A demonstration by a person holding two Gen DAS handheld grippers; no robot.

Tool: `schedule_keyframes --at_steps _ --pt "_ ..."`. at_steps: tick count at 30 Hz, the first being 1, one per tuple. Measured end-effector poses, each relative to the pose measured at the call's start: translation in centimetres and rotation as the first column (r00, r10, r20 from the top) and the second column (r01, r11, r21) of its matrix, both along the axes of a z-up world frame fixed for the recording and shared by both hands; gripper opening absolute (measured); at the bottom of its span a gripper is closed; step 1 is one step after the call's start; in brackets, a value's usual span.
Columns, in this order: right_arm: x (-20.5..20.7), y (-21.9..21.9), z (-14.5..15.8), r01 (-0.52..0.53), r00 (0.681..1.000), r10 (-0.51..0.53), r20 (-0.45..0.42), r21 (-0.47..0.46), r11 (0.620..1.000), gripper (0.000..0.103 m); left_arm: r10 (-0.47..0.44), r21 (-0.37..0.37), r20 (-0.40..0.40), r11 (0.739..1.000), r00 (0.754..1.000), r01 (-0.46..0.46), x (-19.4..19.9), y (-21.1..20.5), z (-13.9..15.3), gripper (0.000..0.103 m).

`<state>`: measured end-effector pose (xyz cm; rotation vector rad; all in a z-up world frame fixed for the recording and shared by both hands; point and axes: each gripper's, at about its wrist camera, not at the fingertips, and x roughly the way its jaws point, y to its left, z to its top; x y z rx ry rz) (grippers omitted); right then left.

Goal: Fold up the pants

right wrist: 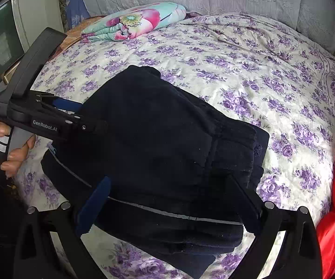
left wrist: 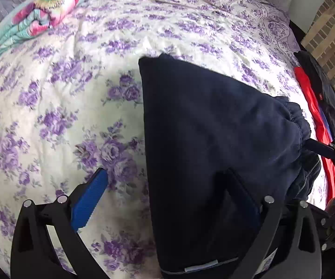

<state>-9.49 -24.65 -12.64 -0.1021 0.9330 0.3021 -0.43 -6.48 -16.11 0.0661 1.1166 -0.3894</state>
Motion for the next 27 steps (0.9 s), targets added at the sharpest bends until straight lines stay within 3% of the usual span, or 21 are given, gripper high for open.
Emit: schedule_keyframes --at_steps 7,14,22,27 --pt "-0.6 -4.3 3.4 0.175 0.984 -0.178 0.024 0.115 0.978 0.099 0.009 0.038 0.121 0.999 0.993 -0.014 -1.4 0.0 4.8 0.098" --pt "-0.5 -9.1 5.7 0.341 0.938 -0.342 -0.050 0.302 0.890 0.099 0.028 0.059 0.196 0.997 0.980 -0.040 -1.8 0.1 8.1 0.098" --pt "-1.4 -9.8 7.8 0.379 0.917 -0.396 -0.059 0.447 0.811 0.099 0.039 0.056 0.228 0.997 0.973 -0.053 -2.2 -0.3 10.4 0.098" --pt "-1.3 -8.5 6.8 0.357 0.930 -0.357 -0.082 0.424 0.832 0.099 0.048 0.059 0.241 0.996 0.969 -0.064 -2.8 -1.0 11.3 0.098"
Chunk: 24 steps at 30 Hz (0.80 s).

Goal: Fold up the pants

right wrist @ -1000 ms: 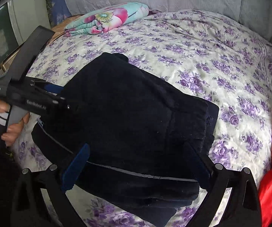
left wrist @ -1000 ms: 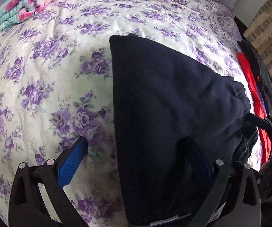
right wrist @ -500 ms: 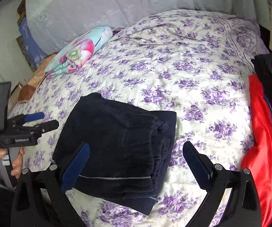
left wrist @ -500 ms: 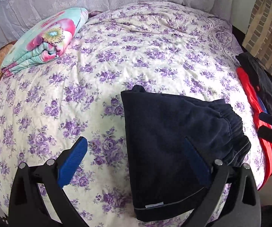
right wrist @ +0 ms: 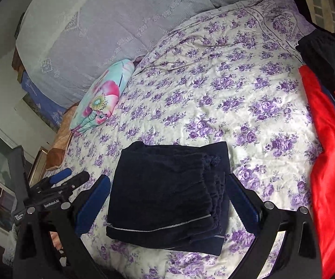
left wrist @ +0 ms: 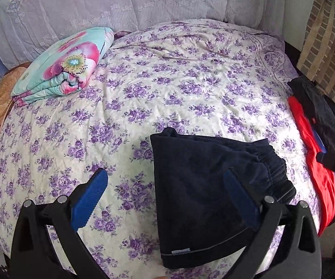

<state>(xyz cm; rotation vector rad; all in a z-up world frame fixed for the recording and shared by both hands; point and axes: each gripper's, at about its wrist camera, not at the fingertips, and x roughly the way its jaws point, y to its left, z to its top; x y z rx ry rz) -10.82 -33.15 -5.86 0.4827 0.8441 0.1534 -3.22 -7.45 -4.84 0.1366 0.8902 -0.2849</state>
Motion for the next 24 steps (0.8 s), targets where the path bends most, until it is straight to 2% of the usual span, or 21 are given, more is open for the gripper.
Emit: schedule_keyframes --at_steps 3,8,11,16,17,19,21,24 --pt "0.3 0.1 -0.3 -0.027 0.999 0.027 -0.019 -0.016 0.999 0.099 0.006 0.022 0.006 1.000 1.000 -0.006 -0.3 -0.8 0.2 0.098" --pt "0.7 -0.5 0.5 -0.069 0.998 0.070 0.003 -0.060 0.996 0.099 0.042 0.058 0.023 0.997 0.999 -0.044 -0.8 -2.2 0.6 0.098" --pt "1.0 -0.7 0.9 -0.113 0.993 0.114 0.006 -0.108 0.988 0.099 0.090 0.074 0.021 0.993 0.996 -0.091 -1.1 -2.9 0.8 0.098" --pt "1.5 -1.2 0.6 -0.184 0.982 0.187 -0.005 -0.206 0.961 0.099 0.145 0.057 0.002 0.988 0.989 -0.145 -2.3 -3.7 0.6 0.098" --pt "1.7 -1.8 0.0 -0.192 0.981 0.192 -0.020 -0.188 0.963 0.099 0.162 0.038 -0.030 0.986 0.986 -0.161 -2.5 -3.4 -0.1 0.098" --pt "2.0 -3.5 -1.7 -0.190 0.981 0.185 -0.057 -0.085 0.978 0.099 0.194 -0.028 -0.134 0.980 0.972 -0.199 -2.6 -2.3 -1.8 0.098" --pt "2.2 -5.1 -3.3 -0.164 0.982 0.164 -0.098 0.006 0.986 0.099 0.221 -0.124 -0.257 0.958 0.941 -0.259 -3.0 -0.6 -3.9 0.098" --pt "2.2 -5.6 -4.7 -0.144 0.979 0.150 -0.137 0.054 0.988 0.099 0.270 -0.152 -0.363 0.927 0.892 -0.342 -3.7 1.5 -6.4 0.098"
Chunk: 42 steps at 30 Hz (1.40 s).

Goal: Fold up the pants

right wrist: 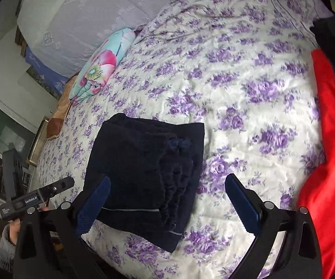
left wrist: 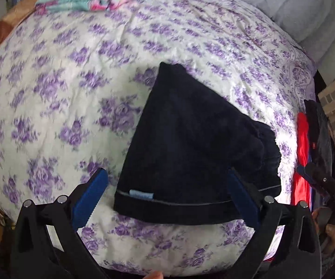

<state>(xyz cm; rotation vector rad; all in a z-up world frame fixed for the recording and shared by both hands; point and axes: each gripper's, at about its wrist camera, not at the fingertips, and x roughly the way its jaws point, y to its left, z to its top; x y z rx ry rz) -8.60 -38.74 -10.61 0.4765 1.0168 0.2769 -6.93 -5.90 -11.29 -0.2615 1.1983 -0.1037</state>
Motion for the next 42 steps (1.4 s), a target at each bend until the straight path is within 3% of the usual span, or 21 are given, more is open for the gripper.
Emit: schedule_keyframes --at_steps 4,8,10,15,19,22,26,35,37,40,42 --pt "0.0 2.5 0.3 -0.048 0.998 0.051 0.035 -0.057 0.997 0.099 0.036 0.029 -0.079 0.999 0.996 -0.034 0.1 1.8 -2.3 0.098" --pt "0.1 5.6 -1.2 -0.105 0.994 0.107 -0.012 -0.345 0.933 0.099 0.002 0.007 -0.140 1.000 0.990 -0.001 0.9 2.1 -4.0 0.098" --pt "-0.1 5.8 -3.2 -0.120 0.993 0.108 -0.053 -0.403 0.907 0.099 -0.043 0.005 -0.169 0.999 0.985 0.045 1.4 1.9 -5.2 0.099" --pt "-1.0 4.1 -4.7 -0.025 0.997 0.003 -0.083 -0.275 0.961 0.099 -0.110 -0.047 -0.191 0.994 0.975 0.103 1.9 2.3 -6.9 0.099" --pt "-2.0 3.9 -2.5 0.023 0.999 -0.027 -0.018 -0.197 0.980 0.099 -0.166 -0.051 -0.099 0.986 0.981 0.162 2.3 2.7 -4.8 0.098" --pt "-1.5 2.9 -1.4 0.064 0.998 -0.063 0.006 -0.100 0.993 0.099 -0.227 -0.164 -0.085 0.964 0.970 0.211 2.9 2.9 -4.9 0.098" --pt "-0.1 1.5 -1.9 0.106 0.994 -0.106 -0.021 -0.013 0.994 0.099 -0.276 -0.244 -0.121 0.940 0.954 0.240 3.2 2.5 -7.2 0.098" --pt "5.4 0.4 -6.3 0.010 0.997 0.003 -0.082 0.161 0.987 0.099 -0.289 -0.412 -0.081 0.881 0.954 0.232 3.9 4.3 -9.3 0.098" --pt "6.9 0.3 -7.4 -0.015 0.996 0.034 -0.082 0.217 0.976 0.099 -0.301 -0.442 -0.056 0.862 0.952 0.246 3.7 4.6 -9.4 0.098" --pt "8.6 0.1 -8.5 -0.063 0.993 0.093 -0.079 0.322 0.945 0.100 -0.352 -0.510 -0.017 0.808 0.936 0.295 3.2 4.2 -9.5 0.098" --pt "9.3 0.1 -8.9 -0.112 0.986 0.150 -0.071 0.381 0.918 0.100 -0.388 -0.500 -0.020 0.802 0.922 0.327 3.1 3.4 -9.9 0.098"
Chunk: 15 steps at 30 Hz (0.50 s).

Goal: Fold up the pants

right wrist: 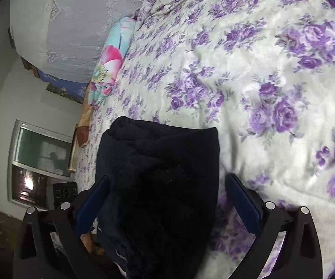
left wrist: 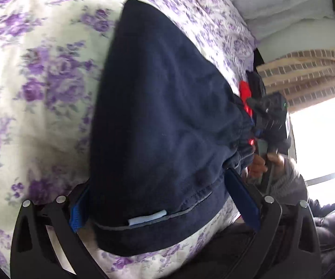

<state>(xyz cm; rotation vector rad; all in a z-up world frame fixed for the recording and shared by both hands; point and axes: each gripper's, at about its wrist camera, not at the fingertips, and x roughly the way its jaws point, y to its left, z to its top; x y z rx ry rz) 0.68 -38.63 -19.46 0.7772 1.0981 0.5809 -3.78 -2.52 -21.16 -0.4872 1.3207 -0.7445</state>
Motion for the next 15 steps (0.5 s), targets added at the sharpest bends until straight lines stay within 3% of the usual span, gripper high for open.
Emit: schedule_keyframes --at_steps 6,9,11,12,15 --pt "0.8 1.7 0.3 -0.235 0.971 0.238 0.030 -0.087 0.968 0.099 -0.067 -0.061 0.040 0.996 0.997 0.070 -1.6 1.3 -0.6 0.098" --pt "0.9 1.6 0.5 -0.185 0.982 0.188 0.031 -0.082 0.979 0.099 -0.045 -0.086 0.049 0.995 0.998 0.049 -2.2 1.5 -0.7 0.098" --pt "1.6 1.9 0.6 -0.133 0.991 0.134 0.017 -0.039 0.990 0.100 -0.011 -0.118 0.000 0.993 1.000 0.011 -2.1 1.2 -0.8 0.097" --pt "1.8 2.1 0.7 -0.121 0.992 0.121 0.023 -0.005 0.993 0.092 0.001 -0.132 -0.015 0.991 1.000 -0.003 -2.3 1.4 -0.7 0.094" --pt "2.0 2.4 0.3 -0.092 0.996 0.092 0.005 -0.033 0.995 0.072 0.042 -0.144 -0.039 0.988 0.998 -0.047 -2.5 2.9 -0.9 0.068"
